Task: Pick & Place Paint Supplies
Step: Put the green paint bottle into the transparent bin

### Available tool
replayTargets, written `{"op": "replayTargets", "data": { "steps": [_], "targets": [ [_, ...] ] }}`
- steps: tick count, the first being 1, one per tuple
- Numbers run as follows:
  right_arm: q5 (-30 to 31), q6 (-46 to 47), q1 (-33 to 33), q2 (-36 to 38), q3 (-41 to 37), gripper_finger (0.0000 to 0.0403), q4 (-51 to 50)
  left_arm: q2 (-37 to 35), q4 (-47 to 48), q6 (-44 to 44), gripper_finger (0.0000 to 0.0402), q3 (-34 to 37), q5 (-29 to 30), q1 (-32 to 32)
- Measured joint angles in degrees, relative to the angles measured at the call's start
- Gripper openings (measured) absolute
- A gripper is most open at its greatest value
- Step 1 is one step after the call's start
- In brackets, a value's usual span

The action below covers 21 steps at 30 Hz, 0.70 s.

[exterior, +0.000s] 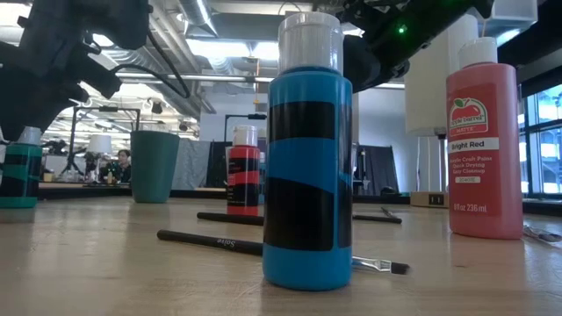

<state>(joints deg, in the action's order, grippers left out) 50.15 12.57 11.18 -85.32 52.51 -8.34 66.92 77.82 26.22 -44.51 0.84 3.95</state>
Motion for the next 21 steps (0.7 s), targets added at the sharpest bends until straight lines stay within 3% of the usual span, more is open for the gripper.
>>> {"op": "replayTargets", "data": {
  "steps": [21],
  "targets": [
    [0.0, 0.0, 0.0, 0.0, 0.0, 0.0206, 0.0, 0.0, -1.6, -0.5, 0.0212, 0.0, 0.8, 0.0]
  ]
}}
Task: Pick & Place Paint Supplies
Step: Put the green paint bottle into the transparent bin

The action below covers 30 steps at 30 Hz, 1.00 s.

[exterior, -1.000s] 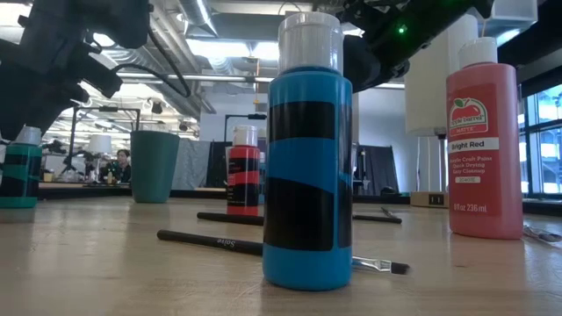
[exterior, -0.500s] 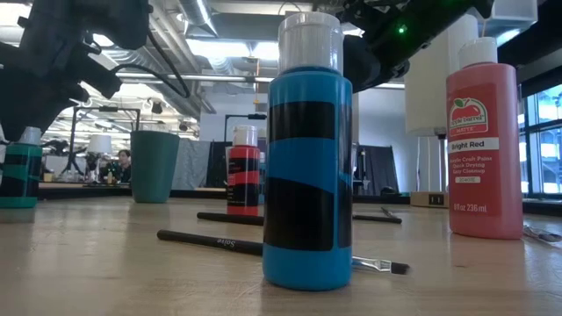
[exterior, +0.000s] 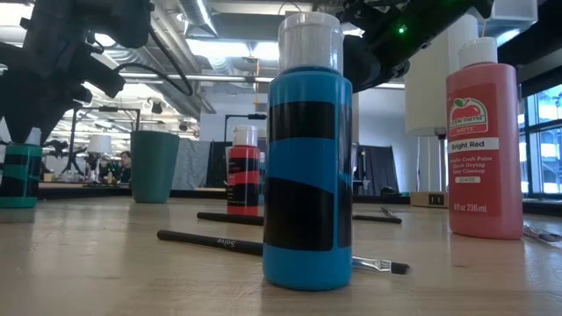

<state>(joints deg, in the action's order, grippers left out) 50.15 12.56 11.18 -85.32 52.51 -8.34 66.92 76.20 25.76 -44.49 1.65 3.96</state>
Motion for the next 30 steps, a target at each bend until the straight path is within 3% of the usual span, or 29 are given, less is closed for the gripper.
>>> {"op": "replayTargets", "data": {
  "steps": [30],
  "targets": [
    [-1.3, -0.6, 0.0, 0.0, 0.0, 0.0206, -0.4, 0.0, -1.5, -0.5, 0.0211, 0.8, 0.3, 0.0]
  ]
}}
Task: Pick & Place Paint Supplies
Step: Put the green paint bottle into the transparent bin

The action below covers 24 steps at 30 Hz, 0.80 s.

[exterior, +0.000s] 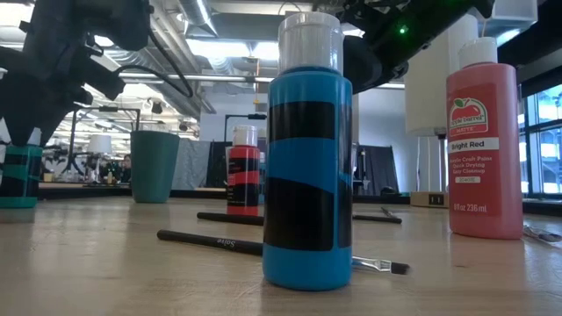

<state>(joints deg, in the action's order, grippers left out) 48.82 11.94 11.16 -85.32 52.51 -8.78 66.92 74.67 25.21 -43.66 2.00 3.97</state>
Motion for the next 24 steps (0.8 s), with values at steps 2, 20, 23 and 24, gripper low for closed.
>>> {"op": "replayTargets", "data": {
  "steps": [2, 20, 23, 24],
  "targets": [
    [0.0, 0.0, 0.0, 0.0, 0.0, 0.0206, 0.0, 0.0, 0.0, 0.0, 0.0211, 0.0, 0.0, 0.0],
    [-0.2, -0.9, 0.0, 0.0, 0.0, 0.0206, 0.0, 0.0, 0.0, 0.0, 0.0211, 0.0, 0.0, 0.0],
    [-0.2, -1.5, 0.0, 0.0, 0.0, 0.0206, 0.0, 0.0, -0.1, 0.8, 0.0211, 0.0, 0.0, 0.0],
    [-0.2, -1.9, 0.1, 0.0, 0.0, 0.0206, 0.0, 0.0, -0.2, 1.3, 0.0211, 0.0, 0.0, 0.0]
  ]
}}
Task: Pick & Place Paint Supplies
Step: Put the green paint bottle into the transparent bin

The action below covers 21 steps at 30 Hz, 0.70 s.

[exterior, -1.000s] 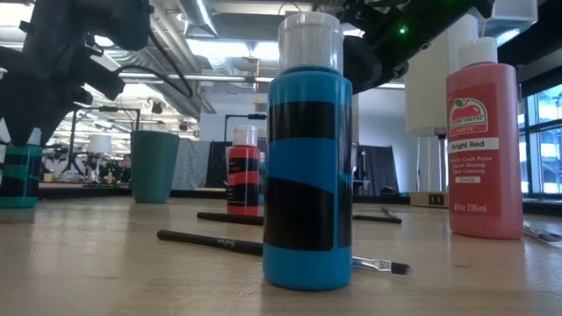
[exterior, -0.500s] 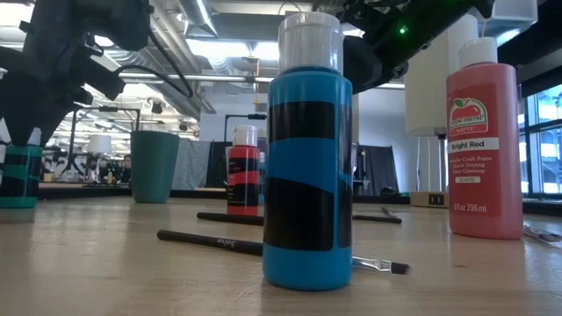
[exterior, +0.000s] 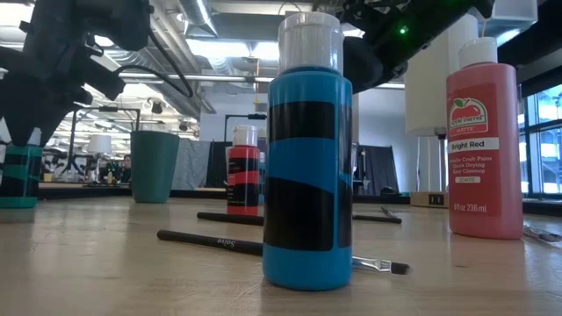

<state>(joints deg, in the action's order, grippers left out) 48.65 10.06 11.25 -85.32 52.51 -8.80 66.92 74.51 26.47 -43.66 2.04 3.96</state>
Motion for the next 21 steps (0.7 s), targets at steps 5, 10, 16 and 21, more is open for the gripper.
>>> {"op": "replayTargets", "data": {
  "steps": [5, 10, 16, 21],
  "targets": [
    [0.0, -0.7, 0.0, 0.0, 0.0, 0.0206, 0.0, 0.0, -0.1, 0.7, 0.0211, 0.0, 0.0, 0.0],
    [-0.9, -1.1, 0.0, 0.0, 0.0, 0.0206, 0.0, 0.0, -0.1, 0.8, 0.0211, 0.0, 0.0, 0.0],
    [-1.3, -1.5, 0.0, 0.0, 0.0, 0.0206, 0.0, 0.0, -0.1, 0.8, 0.0211, 0.0, 0.0, 0.1],
    [-1.3, -1.8, 0.0, 0.0, 0.0, 0.0206, 0.0, 0.0, -0.1, 0.8, 0.0211, 0.0, -0.1, 0.1]
  ]
}}
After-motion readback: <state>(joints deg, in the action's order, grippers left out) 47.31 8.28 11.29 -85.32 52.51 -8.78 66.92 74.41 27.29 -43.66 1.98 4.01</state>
